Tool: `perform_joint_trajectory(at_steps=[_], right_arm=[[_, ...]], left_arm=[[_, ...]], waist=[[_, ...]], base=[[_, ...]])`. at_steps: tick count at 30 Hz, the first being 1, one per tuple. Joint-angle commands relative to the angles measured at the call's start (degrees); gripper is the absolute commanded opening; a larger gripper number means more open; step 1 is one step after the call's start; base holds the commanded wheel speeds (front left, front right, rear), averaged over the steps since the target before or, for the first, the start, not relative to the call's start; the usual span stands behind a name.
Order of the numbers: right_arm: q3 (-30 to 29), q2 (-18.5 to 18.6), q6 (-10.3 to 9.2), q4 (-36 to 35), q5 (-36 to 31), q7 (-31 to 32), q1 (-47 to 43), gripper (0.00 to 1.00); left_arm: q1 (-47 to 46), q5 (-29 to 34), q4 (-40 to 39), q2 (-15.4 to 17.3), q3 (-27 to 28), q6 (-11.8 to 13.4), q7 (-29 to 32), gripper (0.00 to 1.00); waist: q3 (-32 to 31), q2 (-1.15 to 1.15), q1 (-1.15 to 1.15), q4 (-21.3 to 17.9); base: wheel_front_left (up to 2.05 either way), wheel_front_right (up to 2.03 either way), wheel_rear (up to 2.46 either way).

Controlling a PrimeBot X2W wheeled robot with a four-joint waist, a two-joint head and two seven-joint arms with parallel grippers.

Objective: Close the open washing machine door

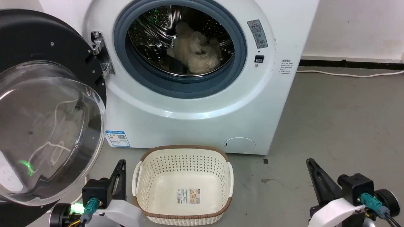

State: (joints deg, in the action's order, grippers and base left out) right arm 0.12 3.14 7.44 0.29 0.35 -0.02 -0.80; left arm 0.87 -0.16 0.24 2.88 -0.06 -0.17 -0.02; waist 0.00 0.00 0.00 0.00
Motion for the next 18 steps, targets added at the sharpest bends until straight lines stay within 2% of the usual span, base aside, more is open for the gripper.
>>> perform_joint_trajectory(at_steps=[1,18], right_arm=[[-0.12,-0.26,0.05,-0.29,-0.35,0.02,0.8,0.0],[-0.12,-0.26,0.05,-0.29,-0.35,0.02,0.8,0.0]], left_arm=[[-0.87,0.16,-0.24,-0.01,0.06,0.17,0.02,0.0],[-0.87,0.16,-0.24,-0.01,0.06,0.17,0.02,0.0]], waist=[[0.0,0.0,0.0,0.0],[0.0,0.0,0.0,0.0]], base=[[0.0,0.0,0.0],[0.0,0.0,0.0]])
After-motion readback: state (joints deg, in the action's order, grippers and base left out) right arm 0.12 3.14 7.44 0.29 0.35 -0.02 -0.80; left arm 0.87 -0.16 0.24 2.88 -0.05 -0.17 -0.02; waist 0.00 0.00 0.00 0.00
